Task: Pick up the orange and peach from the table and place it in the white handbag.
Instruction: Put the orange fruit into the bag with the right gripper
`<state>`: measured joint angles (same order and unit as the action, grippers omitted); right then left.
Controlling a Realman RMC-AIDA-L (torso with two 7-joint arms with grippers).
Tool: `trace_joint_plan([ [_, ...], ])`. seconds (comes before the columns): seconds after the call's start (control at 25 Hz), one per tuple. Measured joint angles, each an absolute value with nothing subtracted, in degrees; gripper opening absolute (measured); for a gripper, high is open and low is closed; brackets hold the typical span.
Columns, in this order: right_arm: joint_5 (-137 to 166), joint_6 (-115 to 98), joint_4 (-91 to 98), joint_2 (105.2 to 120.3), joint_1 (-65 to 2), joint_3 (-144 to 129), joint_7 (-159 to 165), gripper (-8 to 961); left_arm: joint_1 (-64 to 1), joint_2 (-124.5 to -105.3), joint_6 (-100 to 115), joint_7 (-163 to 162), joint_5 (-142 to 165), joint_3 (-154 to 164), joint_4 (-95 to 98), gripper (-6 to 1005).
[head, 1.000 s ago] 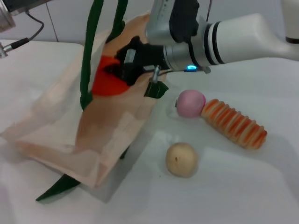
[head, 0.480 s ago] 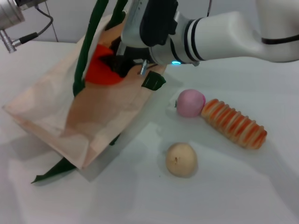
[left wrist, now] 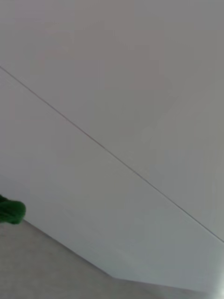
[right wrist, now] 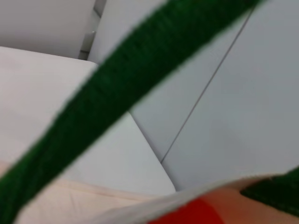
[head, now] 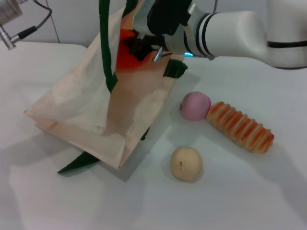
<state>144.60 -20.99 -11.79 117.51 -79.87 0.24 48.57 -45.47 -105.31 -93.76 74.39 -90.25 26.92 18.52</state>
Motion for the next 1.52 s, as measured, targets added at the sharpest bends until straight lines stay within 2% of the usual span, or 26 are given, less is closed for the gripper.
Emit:
trace_joint_plan([
  [0.32,144.7,-23.3,-12.9,117.42,-78.6,1.0,42.0,69,-43.1,-105.40,-93.3,75.5,-94.8,26.9,18.4,115],
  [0.52,144.6,-25.1,-14.6,117.41,-77.2,2.1,37.2,113,-41.6,-105.53,-92.2,76.4,-96.3,26.9,18.3,115],
  [0.64,144.6,-25.5,-15.2,117.25,-76.5,2.5,37.0,321,-40.5,-105.57,-91.4,76.9,-96.9,26.8,18.3,115],
  [0.84,144.5,-31.4,-15.1,116.86,-74.3,2.8,37.0,571,-38.8,-105.31,-90.7,77.2,-97.1,26.7,18.3,115],
  [1.08,144.6,-39.3,-13.1,116.30,-71.2,3.1,37.1,803,-37.2,-104.96,-90.4,77.3,-97.7,26.1,18.3,115],
  [1.52,144.8,-61.4,3.4,116.10,-63.0,3.0,49.6,877,-36.4,-104.71,-89.4,77.4,-97.8,26.0,18.4,115],
])
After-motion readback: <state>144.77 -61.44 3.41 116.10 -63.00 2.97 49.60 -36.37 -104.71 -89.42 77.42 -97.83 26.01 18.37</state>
